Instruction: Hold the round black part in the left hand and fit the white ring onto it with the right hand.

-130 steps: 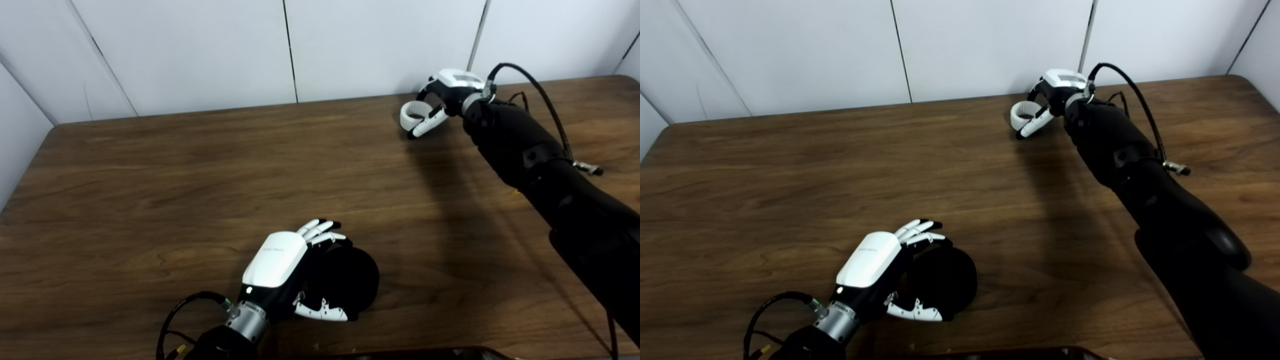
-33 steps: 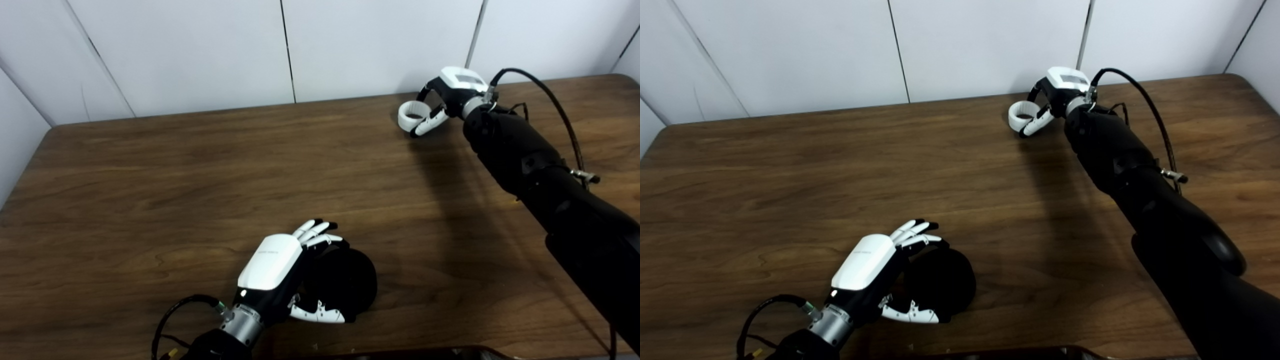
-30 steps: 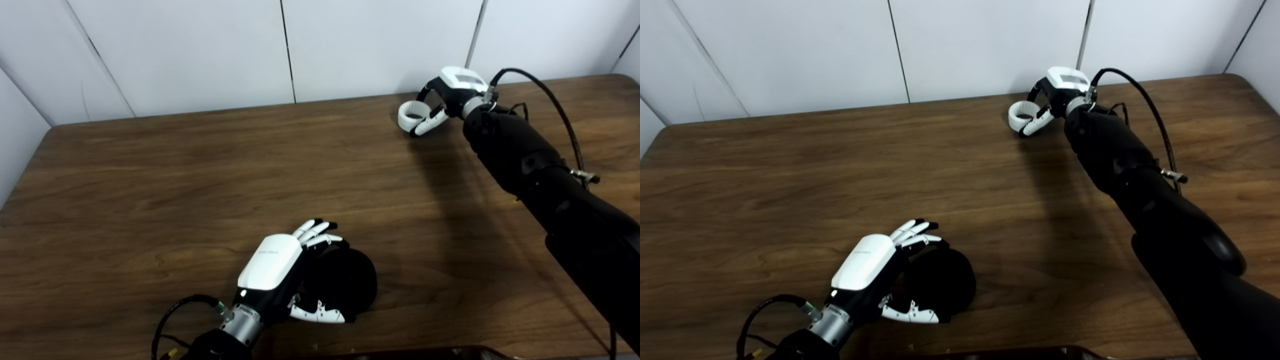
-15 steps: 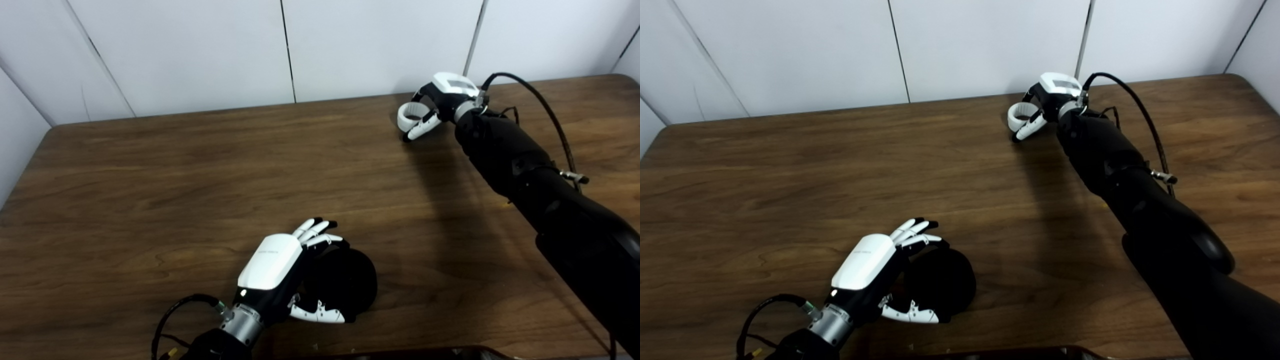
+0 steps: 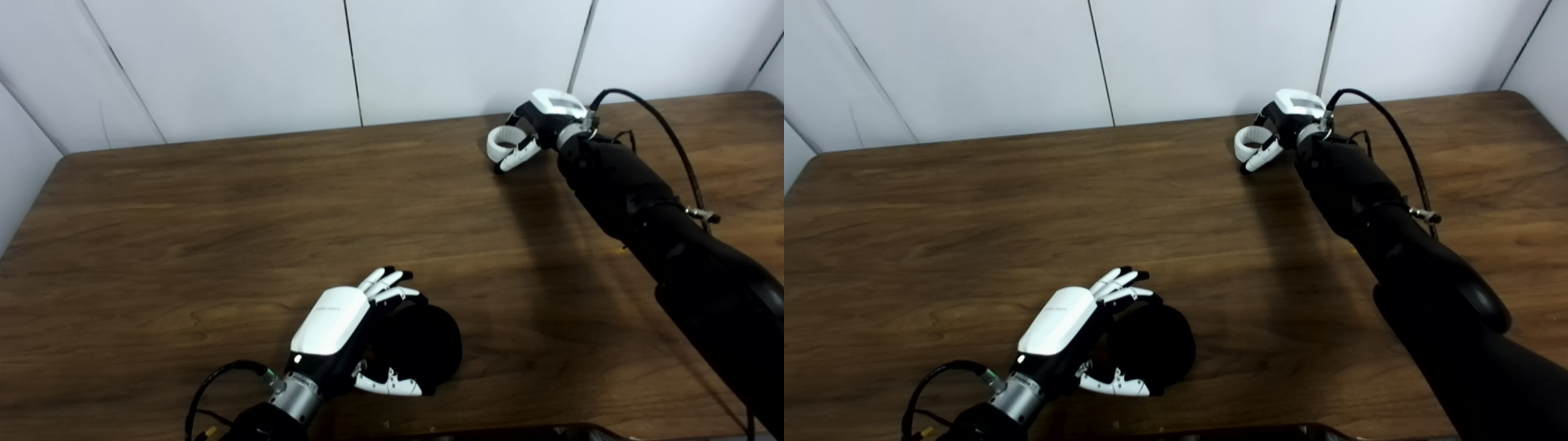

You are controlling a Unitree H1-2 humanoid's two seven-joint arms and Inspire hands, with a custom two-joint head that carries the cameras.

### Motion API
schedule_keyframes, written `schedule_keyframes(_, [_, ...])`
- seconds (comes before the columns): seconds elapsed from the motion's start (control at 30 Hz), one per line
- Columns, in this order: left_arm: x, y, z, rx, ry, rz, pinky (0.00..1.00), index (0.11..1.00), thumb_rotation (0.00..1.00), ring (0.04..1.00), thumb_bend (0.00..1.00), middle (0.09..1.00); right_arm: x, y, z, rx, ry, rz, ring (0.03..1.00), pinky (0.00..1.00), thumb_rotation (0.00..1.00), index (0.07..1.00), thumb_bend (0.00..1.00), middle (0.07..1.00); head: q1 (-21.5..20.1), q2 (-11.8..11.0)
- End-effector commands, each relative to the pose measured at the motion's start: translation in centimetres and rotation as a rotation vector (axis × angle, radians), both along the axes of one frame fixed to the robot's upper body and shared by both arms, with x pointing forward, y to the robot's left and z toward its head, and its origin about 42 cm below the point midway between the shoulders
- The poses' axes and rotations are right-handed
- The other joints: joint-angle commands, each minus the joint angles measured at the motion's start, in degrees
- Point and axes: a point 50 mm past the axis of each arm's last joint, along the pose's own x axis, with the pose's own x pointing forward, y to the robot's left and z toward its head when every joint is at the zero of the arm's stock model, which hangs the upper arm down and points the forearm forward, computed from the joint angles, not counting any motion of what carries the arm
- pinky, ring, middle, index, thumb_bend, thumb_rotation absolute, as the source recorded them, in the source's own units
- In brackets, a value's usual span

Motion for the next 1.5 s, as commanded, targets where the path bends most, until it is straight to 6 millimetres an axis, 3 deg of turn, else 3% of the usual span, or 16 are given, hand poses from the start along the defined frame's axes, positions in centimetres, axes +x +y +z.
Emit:
schedule_keyframes(0.0, [-0.6, 0.8, -1.5, 0.053, 0.105, 0.015, 0.79, 0.730, 0.35, 0.965, 0.87, 0.928, 1.2, 0.4, 3.6, -0.006, -0.094, 0.008, 0.959, 0.87, 0.27, 0.671, 0.83, 0.897, 0.0, 0.0])
schedule_keyframes(0.33, [-0.7, 0.8, -1.5, 0.054, 0.104, 0.016, 0.79, 0.729, 0.36, 0.967, 0.87, 0.929, 1.2, 0.1, 3.4, -0.005, -0.104, 0.006, 0.940, 0.81, 0.22, 0.639, 0.82, 0.885, 0.3, 0.1])
schedule_keyframes(1.4, [-0.5, 0.6, -1.6, 0.053, 0.108, 0.017, 0.78, 0.728, 0.34, 0.966, 0.86, 0.930, 1.0, -0.9, 3.8, 0.015, -0.134, 0.020, 0.926, 0.80, 0.18, 0.600, 0.81, 0.862, 0.1, 0.1])
schedule_keyframes(1.47, [-0.5, 0.6, -1.6, 0.053, 0.106, 0.016, 0.78, 0.729, 0.33, 0.966, 0.86, 0.931, 0.9, -0.9, 3.9, 0.020, -0.138, 0.021, 0.926, 0.80, 0.16, 0.536, 0.64, 0.861, 0.0, 0.1])
